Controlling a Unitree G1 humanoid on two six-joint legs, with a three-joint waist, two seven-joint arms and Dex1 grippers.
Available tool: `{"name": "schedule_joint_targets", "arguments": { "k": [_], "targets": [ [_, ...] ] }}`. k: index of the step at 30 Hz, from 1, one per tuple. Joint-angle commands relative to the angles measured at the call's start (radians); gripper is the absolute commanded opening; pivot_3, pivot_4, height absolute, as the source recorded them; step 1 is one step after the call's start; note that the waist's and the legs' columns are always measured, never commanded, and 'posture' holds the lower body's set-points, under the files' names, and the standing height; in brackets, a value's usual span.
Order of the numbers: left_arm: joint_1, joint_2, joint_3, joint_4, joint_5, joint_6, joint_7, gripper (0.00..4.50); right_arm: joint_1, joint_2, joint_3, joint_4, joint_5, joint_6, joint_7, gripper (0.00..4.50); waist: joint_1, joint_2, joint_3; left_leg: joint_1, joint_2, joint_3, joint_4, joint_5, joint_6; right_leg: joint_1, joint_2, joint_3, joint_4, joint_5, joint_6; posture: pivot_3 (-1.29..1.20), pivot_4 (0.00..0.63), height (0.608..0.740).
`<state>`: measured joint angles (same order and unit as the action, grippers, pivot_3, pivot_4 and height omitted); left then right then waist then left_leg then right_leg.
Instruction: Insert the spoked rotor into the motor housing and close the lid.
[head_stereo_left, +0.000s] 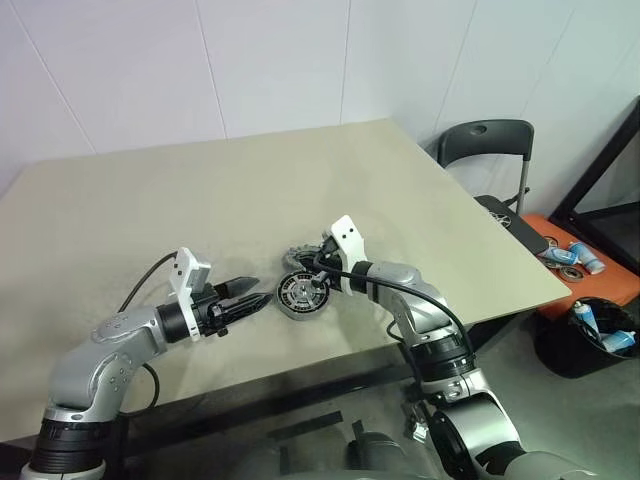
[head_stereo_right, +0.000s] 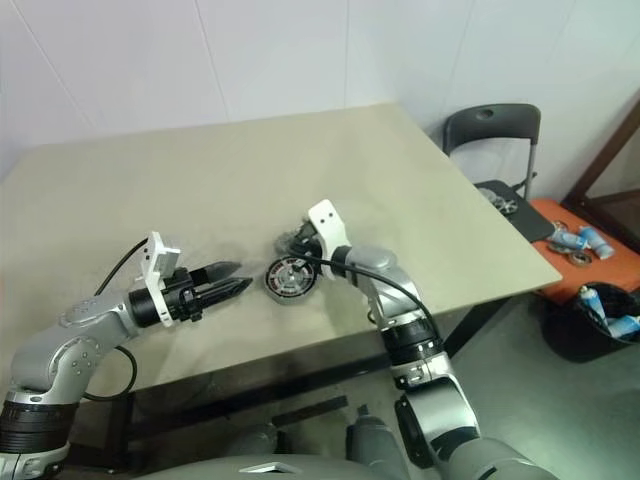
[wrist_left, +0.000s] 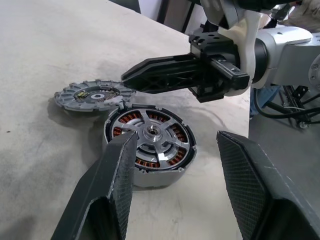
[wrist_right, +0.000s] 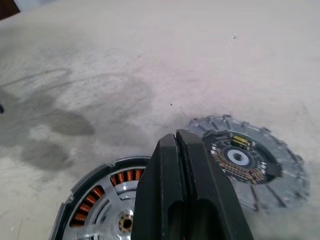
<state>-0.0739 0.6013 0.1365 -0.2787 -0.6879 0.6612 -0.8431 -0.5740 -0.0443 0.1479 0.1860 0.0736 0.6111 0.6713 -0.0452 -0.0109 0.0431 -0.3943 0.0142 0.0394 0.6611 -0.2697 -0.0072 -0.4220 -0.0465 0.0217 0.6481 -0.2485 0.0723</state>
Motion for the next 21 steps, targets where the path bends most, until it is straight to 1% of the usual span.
{"name": "schedule_joint_targets", "arguments": {
  "k": [1, 7, 10, 15, 17, 21],
  "targets": [
    [0.005, 0.014, 0.026, -0.016, -0.013, 0.0, -0.004, 2.7, -0.036, 0.007, 0.018, -0.03, 0.052, -0.013, 0.035, 0.03, 0.0, 0.0, 0.0, 0.0, 0.0, 0.0, 0.0, 0.0, 0.0, 0.0, 0.0, 0.0, 0.0, 0.0, 0.0, 0.0, 0.0, 0.74],
    [0.023, 0.017, 0.031, -0.025, -0.013, 0.001, 0.0, 2.7, -0.009, -0.059, 0.072, -0.039, 0.096, 0.01, 0.14, 0.03, 0.001, 0.0, 0.0, 0.003, 0.001, 0.0, 0.0, 0.0, 0.0, 0.003, 0.001, 0.0, 0.0, 0.0, 0.0, 0.0, 0.0, 0.74],
    [0.032, 0.016, 0.03, -0.03, -0.012, 0.001, 0.003, 2.7, -0.006, -0.09, 0.109, 0.047, 0.038, -0.069, 0.116, 0.03, 0.0, 0.0, 0.0, 0.003, 0.001, 0.0, 0.001, 0.0, 0.0, 0.004, 0.001, 0.0, 0.0, 0.0, 0.0, 0.0, 0.0, 0.74],
    [0.029, 0.013, 0.022, -0.021, -0.002, -0.006, 0.003, 2.7, -0.01, -0.102, 0.148, 0.188, -0.032, -0.174, 0.066, 0.03, -0.002, -0.001, -0.001, 0.004, 0.001, 0.0, 0.001, 0.0, 0.0, 0.005, 0.002, 0.0, 0.0, -0.001, -0.001, 0.0, 0.0, 0.74],
    [0.025, 0.01, 0.018, -0.016, 0.001, -0.009, 0.003, 2.7, -0.007, -0.11, 0.154, 0.197, -0.029, -0.185, 0.084, 0.03, -0.002, -0.001, -0.001, 0.006, 0.001, 0.0, 0.001, 0.0, 0.0, 0.007, 0.003, 0.0, 0.0, -0.001, -0.002, 0.0, 0.0, 0.74],
    [0.022, 0.007, 0.014, -0.005, 0.005, -0.014, -0.001, 2.7, -0.009, -0.118, 0.124, 0.144, 0.023, -0.137, 0.123, 0.03, 0.001, -0.001, -0.001, 0.015, 0.002, 0.0, 0.001, 0.0, 0.0, 0.015, 0.002, 0.0, -0.001, -0.002, -0.003, 0.0, 0.0, 0.74]
  ]
}}
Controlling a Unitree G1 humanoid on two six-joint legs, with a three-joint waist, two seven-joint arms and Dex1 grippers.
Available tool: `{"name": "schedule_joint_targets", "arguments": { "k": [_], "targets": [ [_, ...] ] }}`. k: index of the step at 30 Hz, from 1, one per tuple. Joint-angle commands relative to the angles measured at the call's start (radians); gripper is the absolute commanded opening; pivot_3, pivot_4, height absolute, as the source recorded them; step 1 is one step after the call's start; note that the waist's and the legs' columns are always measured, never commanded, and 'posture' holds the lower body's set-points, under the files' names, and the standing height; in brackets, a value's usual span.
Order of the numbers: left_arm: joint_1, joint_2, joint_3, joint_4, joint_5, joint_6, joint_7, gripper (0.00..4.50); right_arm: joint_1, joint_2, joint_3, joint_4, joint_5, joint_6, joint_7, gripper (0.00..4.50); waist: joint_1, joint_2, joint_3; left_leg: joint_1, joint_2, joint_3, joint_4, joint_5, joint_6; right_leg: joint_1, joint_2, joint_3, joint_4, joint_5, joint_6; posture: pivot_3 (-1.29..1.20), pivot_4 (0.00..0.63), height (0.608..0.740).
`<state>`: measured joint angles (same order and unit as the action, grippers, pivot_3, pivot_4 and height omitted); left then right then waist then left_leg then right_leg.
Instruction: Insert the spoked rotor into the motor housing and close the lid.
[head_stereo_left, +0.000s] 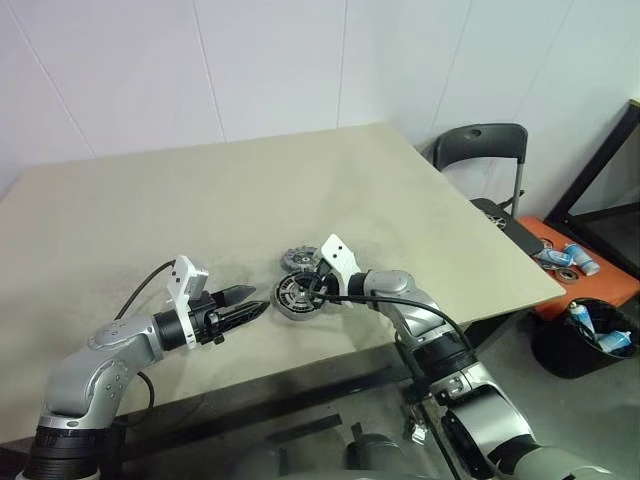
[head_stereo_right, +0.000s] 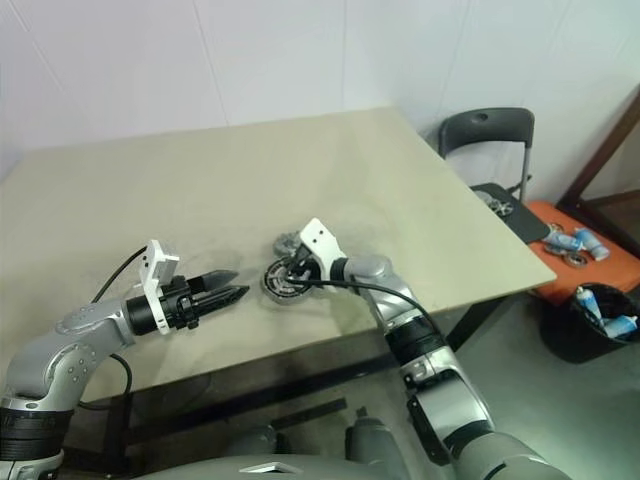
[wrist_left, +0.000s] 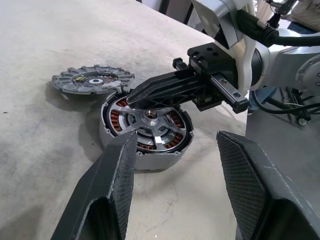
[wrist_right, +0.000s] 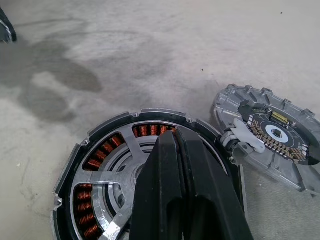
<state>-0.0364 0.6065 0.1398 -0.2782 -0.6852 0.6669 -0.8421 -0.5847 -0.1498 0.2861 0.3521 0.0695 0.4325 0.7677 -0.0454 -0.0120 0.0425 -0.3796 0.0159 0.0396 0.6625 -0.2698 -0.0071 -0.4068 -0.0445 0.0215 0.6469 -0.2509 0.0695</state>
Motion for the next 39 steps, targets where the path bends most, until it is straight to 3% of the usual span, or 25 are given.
{"name": "schedule_joint_targets", "arguments": {
  "k": [1, 6, 15, 18, 24, 28, 31, 33, 36, 39],
  "targets": [
    [-0.017, 0.002, 0.011, -0.002, 0.003, -0.021, -0.005, 2.7, -0.005, -0.005, -0.046, -0.044, 0.073, 0.074, 0.042, 0.03, 0.001, 0.0, 0.0, 0.001, 0.0, 0.0, 0.0, 0.0, 0.0, 0.001, 0.0, 0.0, 0.0, 0.0, 0.0, 0.0, 0.0, 0.74],
    [-0.023, 0.002, 0.007, 0.008, 0.005, -0.028, -0.012, 2.7, -0.038, 0.021, -0.142, -0.122, 0.223, 0.187, 0.076, 0.03, 0.001, 0.0, 0.001, 0.001, 0.0, 0.0, 0.0, 0.0, 0.0, 0.001, 0.0, 0.0, 0.0, 0.0, 0.0, 0.0, 0.0, 0.74],
    [-0.029, 0.002, 0.0, 0.026, 0.013, -0.043, -0.021, 2.7, 0.008, -0.038, 0.08, 0.029, -0.031, -0.034, 0.027, 0.03, -0.001, 0.0, 0.001, 0.001, 0.0, 0.001, -0.002, 0.0, 0.0, 0.0, -0.001, 0.001, -0.001, 0.0, 0.0, 0.0, 0.0, 0.74],
    [-0.027, 0.003, 0.001, 0.031, 0.018, -0.048, -0.025, 2.7, 0.013, -0.035, 0.084, 0.028, -0.033, -0.038, 0.033, 0.03, -0.002, -0.001, 0.0, 0.005, 0.0, 0.001, -0.002, 0.0, 0.0, 0.003, 0.0, 0.001, -0.001, -0.001, 0.0, 0.0, 0.0, 0.74],
    [-0.018, -0.009, -0.001, 0.036, 0.029, -0.062, -0.033, 2.7, -0.039, 0.0, -0.121, -0.08, 0.226, 0.202, 0.097, 0.03, 0.002, 0.0, 0.001, 0.003, 0.0, 0.001, -0.002, 0.0, 0.0, 0.002, -0.001, 0.002, -0.001, 0.0, 0.0, 0.0, 0.0, 0.74],
    [-0.02, -0.018, -0.009, 0.038, 0.034, -0.071, -0.038, 2.7, -0.07, -0.108, -0.108, -0.245, 0.272, 0.272, 0.195, 0.03, 0.003, 0.0, 0.002, -0.005, 0.0, 0.0, -0.001, 0.0, 0.0, -0.005, -0.002, 0.001, -0.001, 0.0, 0.0, 0.0, 0.0, 0.74],
    [-0.033, -0.022, -0.014, 0.046, 0.037, -0.07, -0.043, 2.7, -0.089, -0.268, 0.034, -0.354, 0.157, 0.147, 0.319, 0.03, 0.003, 0.0, 0.002, -0.012, 0.0, 0.0, -0.001, 0.0, 0.0, -0.012, -0.002, 0.001, -0.001, 0.0, 0.001, 0.0, 0.0, 0.74],
    [-0.044, -0.027, -0.022, 0.063, 0.047, -0.077, -0.049, 2.7, -0.115, -0.351, 0.121, -0.315, 0.034, -0.047, 0.361, 0.03, 0.002, 0.0, 0.001, -0.012, 0.0, 0.0, -0.001, 0.0, 0.001, -0.012, -0.001, 0.001, -0.002, 0.0, 0.002, 0.0, 0.0, 0.74],
    [-0.057, -0.042, -0.036, 0.077, 0.054, -0.086, -0.049, 2.7, -0.175, -0.446, 0.231, -0.209, -0.108, -0.351, 0.477, 0.59, 0.001, 0.0, 0.002, -0.011, -0.001, 0.001, -0.001, 0.0, 0.001, -0.012, 0.0, 0.001, -0.001, 0.0, 0.001, 0.0, 0.0, 0.74],
    [-0.053, -0.053, -0.044, 0.069, 0.055, -0.089, -0.043, 2.7, -0.243, -0.461, 0.298, -0.091, -0.206, -0.572, 0.515, 1.54, -0.001, -0.001, 0.002, -0.011, -0.001, 0.003, 0.0, 0.0, 0.001, -0.012, 0.0, 0.002, -0.002, 0.0, 0.001, 0.0, 0.0, 0.74]
  ]
}}
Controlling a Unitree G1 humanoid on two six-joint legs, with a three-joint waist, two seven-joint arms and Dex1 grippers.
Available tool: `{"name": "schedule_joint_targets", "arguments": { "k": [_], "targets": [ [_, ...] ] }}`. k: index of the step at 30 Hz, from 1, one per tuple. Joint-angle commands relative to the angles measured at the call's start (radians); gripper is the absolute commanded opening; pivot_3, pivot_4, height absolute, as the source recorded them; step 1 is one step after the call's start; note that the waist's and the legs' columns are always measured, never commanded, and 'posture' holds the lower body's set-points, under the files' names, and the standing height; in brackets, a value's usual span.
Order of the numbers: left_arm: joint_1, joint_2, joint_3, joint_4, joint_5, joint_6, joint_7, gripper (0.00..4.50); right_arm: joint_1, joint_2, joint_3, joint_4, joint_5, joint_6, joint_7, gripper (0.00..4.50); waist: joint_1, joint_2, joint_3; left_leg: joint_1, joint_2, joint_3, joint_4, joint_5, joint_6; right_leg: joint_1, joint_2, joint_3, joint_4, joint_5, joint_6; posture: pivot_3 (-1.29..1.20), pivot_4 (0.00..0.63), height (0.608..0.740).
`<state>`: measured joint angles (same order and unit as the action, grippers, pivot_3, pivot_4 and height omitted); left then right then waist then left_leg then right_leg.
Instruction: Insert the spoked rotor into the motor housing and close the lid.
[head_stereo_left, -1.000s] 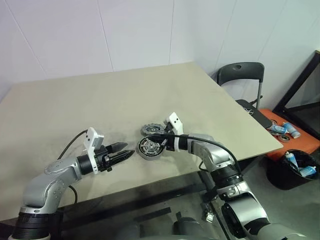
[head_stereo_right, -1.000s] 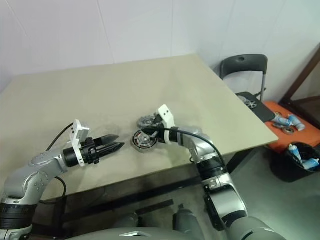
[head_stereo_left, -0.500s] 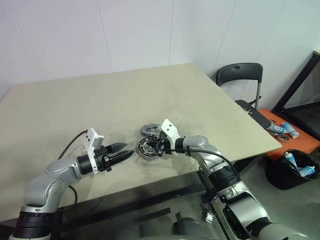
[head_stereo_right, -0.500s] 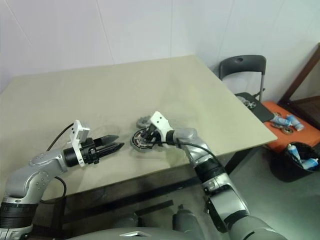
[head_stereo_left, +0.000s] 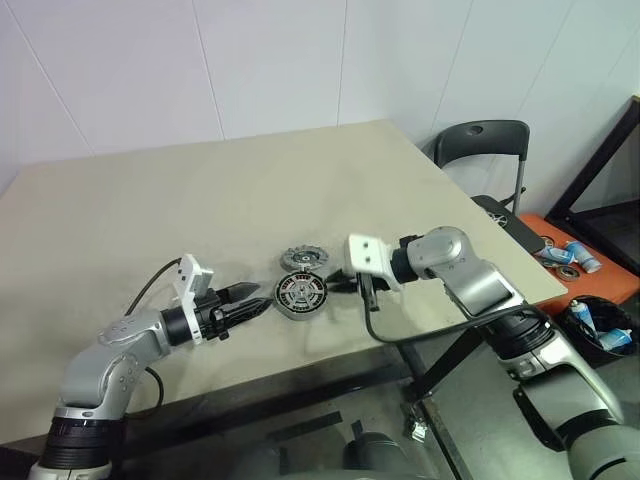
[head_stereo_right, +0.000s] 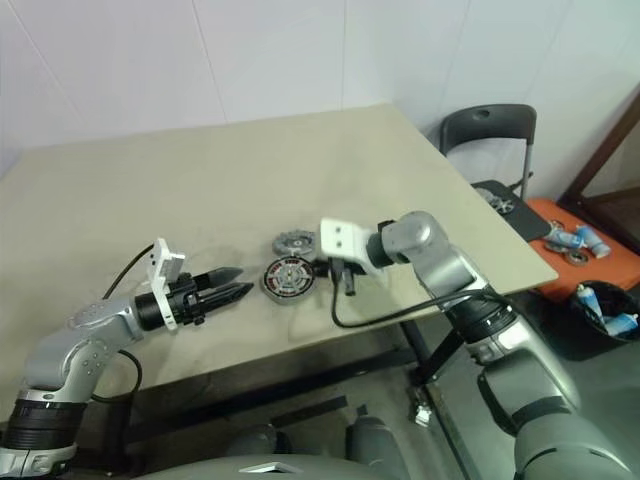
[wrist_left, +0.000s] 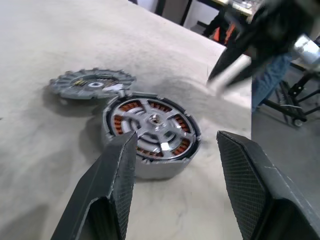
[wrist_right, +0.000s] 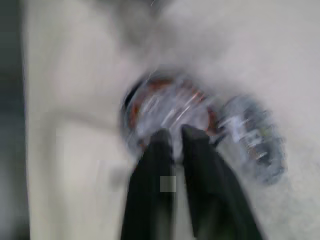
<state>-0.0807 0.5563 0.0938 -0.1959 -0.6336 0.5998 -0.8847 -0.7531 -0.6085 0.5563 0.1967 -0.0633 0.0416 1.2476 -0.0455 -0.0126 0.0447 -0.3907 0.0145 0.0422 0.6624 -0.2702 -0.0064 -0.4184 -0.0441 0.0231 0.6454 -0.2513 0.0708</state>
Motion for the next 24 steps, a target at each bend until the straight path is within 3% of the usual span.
{"name": "schedule_joint_targets", "arguments": {
  "k": [1, 2, 12, 24],
  "targets": [
    [-0.005, -0.007, 0.002, -0.018, 0.004, -0.022, 0.003, 2.7, -0.098, 0.016, 0.032, 0.098, -0.075, -0.209, 0.046, 1.88, -0.001, -0.001, 0.001, 0.0, 0.0, 0.0, 0.0, 0.0, 0.0, 0.0, 0.0, 0.0, 0.0, 0.0, 0.0, 0.0, 0.0, 0.74],
    [0.0, -0.011, 0.002, -0.024, 0.004, -0.022, 0.006, 2.7, -0.122, 0.035, 0.039, 0.132, -0.082, -0.243, 0.057, 2.2, -0.002, -0.001, 0.001, 0.0, 0.0, 0.0, 0.0, 0.0, 0.0, 0.0, 0.0, 0.001, 0.0, 0.0, 0.0, 0.0, 0.0, 0.74],
    [0.057, -0.035, 0.017, -0.097, -0.006, -0.009, 0.055, 2.7, -0.276, 0.159, 0.089, 0.438, -0.208, -0.569, 0.061, 2.2, 0.003, -0.001, 0.001, 0.001, 0.001, 0.0, 0.0, 0.0, 0.0, 0.001, -0.002, 0.001, 0.001, 0.001, 0.001, 0.0, 0.0, 0.74],
    [0.071, -0.049, 0.025, -0.135, -0.032, 0.019, 0.102, 2.7, -0.371, 0.222, 0.133, 0.721, -0.412, -0.821, -0.119, 2.2, 0.0, -0.001, 0.001, 0.002, 0.001, 0.0, 0.0, 0.0, 0.0, 0.001, -0.003, 0.001, 0.003, 0.0, -0.001, 0.0, 0.0, 0.74]
  ]
}}
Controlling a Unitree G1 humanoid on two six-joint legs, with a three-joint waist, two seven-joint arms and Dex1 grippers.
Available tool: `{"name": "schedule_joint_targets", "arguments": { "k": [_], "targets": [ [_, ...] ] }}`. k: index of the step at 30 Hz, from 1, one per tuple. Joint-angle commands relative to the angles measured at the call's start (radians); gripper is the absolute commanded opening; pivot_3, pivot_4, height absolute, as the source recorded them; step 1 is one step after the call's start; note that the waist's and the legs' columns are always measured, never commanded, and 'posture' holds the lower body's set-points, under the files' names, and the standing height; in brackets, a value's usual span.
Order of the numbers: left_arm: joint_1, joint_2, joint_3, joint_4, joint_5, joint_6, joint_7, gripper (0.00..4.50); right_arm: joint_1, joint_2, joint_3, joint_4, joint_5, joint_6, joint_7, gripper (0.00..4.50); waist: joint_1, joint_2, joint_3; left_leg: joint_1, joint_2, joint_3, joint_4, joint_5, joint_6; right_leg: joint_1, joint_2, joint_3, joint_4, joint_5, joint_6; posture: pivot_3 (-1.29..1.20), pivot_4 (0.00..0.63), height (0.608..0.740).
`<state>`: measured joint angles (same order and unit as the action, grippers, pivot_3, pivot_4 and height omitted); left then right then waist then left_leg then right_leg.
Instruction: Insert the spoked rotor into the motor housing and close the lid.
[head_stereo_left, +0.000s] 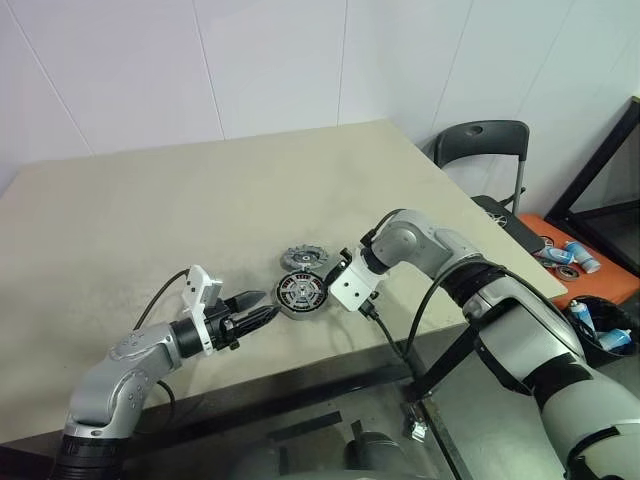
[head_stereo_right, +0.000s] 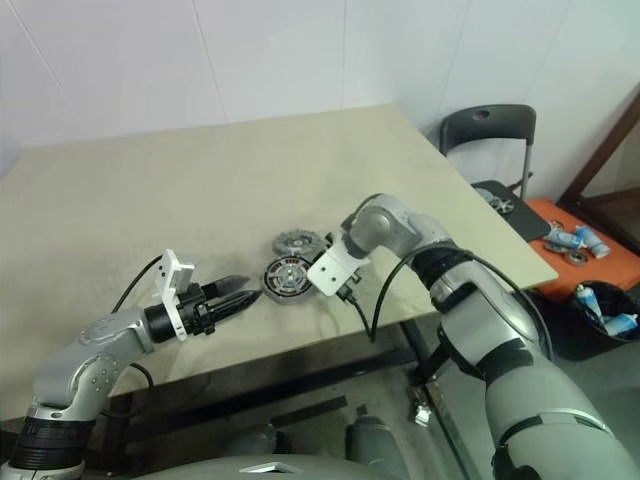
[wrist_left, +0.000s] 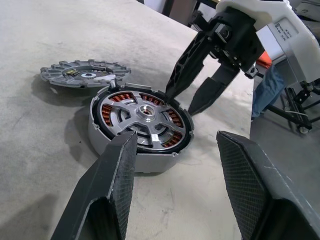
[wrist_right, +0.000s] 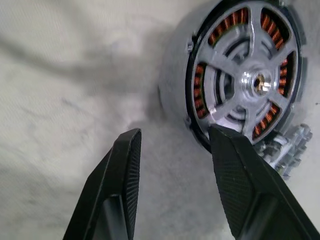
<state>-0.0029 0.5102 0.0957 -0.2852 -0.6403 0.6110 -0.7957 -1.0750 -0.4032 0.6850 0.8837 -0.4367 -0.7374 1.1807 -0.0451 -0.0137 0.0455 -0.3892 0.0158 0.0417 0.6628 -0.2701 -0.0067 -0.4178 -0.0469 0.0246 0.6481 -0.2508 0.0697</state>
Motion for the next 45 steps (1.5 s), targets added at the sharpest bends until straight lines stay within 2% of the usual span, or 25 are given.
{"name": "schedule_joint_targets", "arguments": {
  "k": [1, 13, 19, 21, 22, 26, 30, 34, 40, 45],
  "targets": [
    [-0.006, -0.002, 0.02, -0.048, -0.026, 0.008, 0.016, 2.7, -0.059, 0.024, 0.005, 0.053, -0.054, -0.049, -0.071, 2.2, 0.0, 0.0, 0.0, 0.0, 0.0, 0.0, 0.0, 0.0, 0.0, 0.0, 0.0, 0.0, 0.0, 0.0, 0.0, 0.0, 0.0, 0.74],
    [-0.022, 0.003, 0.017, -0.051, -0.037, 0.02, 0.034, 2.7, -0.08, 0.064, 0.017, 0.135, -0.129, -0.133, -0.141, 2.2, 0.0, 0.0, 0.0, 0.0, 0.0, 0.0, 0.0, 0.0, 0.0, 0.0, -0.001, 0.0, 0.001, 0.0, 0.0, 0.0, 0.0, 0.74],
    [-0.021, 0.004, 0.017, -0.051, -0.037, 0.022, 0.037, 2.7, -0.073, 0.067, 0.017, 0.123, -0.138, -0.164, -0.147, 0.41, -0.004, 0.0, 0.0, 0.004, 0.0, 0.0, 0.0, 0.0, 0.0, 0.003, 0.0, 0.0, 0.001, 0.0, 0.0, 0.0, 0.0, 0.74],
    [-0.021, 0.003, 0.016, -0.053, -0.036, 0.022, 0.038, 2.7, -0.085, 0.069, 0.023, 0.122, -0.163, -0.18, -0.183, 0.41, -0.005, 0.001, 0.0, 0.01, 0.0, 0.0, 0.0, 0.0, 0.0, 0.009, 0.0, 0.0, 0.001, 0.0, -0.001, 0.0, 0.0, 0.74],
    [-0.021, 0.002, 0.015, -0.053, -0.036, 0.022, 0.039, 2.7, -0.091, 0.071, 0.027, 0.126, -0.175, -0.187, -0.197, 0.27, -0.005, 0.001, 0.0, 0.013, 0.0, 0.0, -0.001, 0.0, 0.0, 0.011, 0.0, 0.0, 0.0, 0.0, -0.001, 0.0, 0.0, 0.74],
    [-0.02, 0.0, 0.011, -0.056, -0.034, 0.021, 0.041, 2.7, -0.105, 0.084, 0.015, 0.131, -0.179, -0.179, -0.213, 0.09, -0.012, 0.001, 0.0, 0.014, 0.0, 0.0, -0.001, 0.0, 0.0, 0.013, 0.0, 0.0, 0.0, 0.0, -0.001, 0.0, 0.0, 0.74],
    [-0.02, -0.002, 0.008, -0.056, -0.033, 0.02, 0.042, 2.7, -0.092, 0.079, -0.021, 0.097, -0.063, -0.103, -0.015, 0.09, -0.022, 0.001, 0.0, 0.014, 0.0, 0.0, -0.001, 0.0, 0.0, 0.013, 0.0, 0.0, 0.0, 0.0, -0.001, 0.0, 0.0, 0.74],
    [-0.026, -0.002, 0.005, -0.046, -0.03, 0.016, 0.037, 2.7, -0.071, 0.041, -0.047, 0.003, 0.043, 0.083, 0.232, 0.09, -0.02, 0.001, 0.0, 0.014, 0.0, -0.001, -0.001, 0.0, 0.0, 0.013, 0.0, 0.0, 0.0, 0.0, 0.0, 0.0, 0.0, 0.74],
    [-0.044, -0.003, -0.002, -0.022, -0.023, 0.01, 0.024, 2.7, -0.069, -0.017, -0.022, -0.041, 0.01, 0.142, 0.279, 0.09, -0.009, 0.001, 0.0, 0.014, 0.0, -0.001, -0.001, 0.0, 0.0, 0.013, -0.001, 0.0, 0.0, 0.0, -0.001, 0.0, 0.0, 0.74],
    [-0.045, -0.009, -0.01, -0.016, -0.015, 0.003, 0.018, 2.7, -0.06, 0.014, -0.037, -0.052, 0.046, 0.261, 0.319, 0.09, 0.0, 0.001, 0.001, 0.014, 0.0, -0.001, -0.002, 0.0, 0.0, 0.013, -0.001, 0.0, 0.0, 0.0, -0.001, 0.0, 0.0, 0.74]
  ]
}}
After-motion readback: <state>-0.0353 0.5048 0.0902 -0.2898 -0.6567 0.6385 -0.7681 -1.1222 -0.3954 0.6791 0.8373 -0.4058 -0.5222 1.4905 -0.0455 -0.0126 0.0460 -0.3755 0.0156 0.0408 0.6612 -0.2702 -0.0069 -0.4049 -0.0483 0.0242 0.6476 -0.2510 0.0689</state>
